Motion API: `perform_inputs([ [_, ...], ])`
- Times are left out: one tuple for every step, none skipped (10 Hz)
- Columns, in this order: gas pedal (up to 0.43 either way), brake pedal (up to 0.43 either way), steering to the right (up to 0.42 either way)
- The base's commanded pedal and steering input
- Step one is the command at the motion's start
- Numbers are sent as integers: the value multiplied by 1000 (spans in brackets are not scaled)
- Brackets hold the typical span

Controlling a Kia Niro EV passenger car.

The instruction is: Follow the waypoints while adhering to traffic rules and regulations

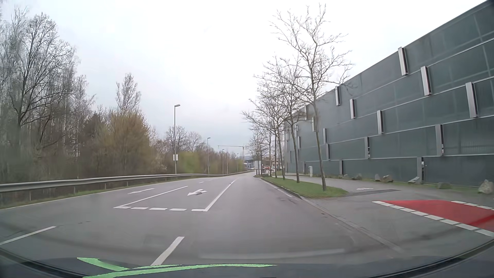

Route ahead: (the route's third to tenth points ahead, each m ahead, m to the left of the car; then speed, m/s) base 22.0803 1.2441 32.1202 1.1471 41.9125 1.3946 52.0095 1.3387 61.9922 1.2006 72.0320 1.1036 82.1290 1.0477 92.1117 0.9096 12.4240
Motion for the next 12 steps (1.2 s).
perform_inputs([
  [110,0,-4],
  [110,0,-5],
  [110,0,-4],
  [110,0,-4],
  [110,0,-4],
  [110,0,-5],
  [110,0,-4],
  [110,0,-4],
  [110,0,-4],
  [110,0,-4],
  [110,0,-4],
  [110,0,-4],
])
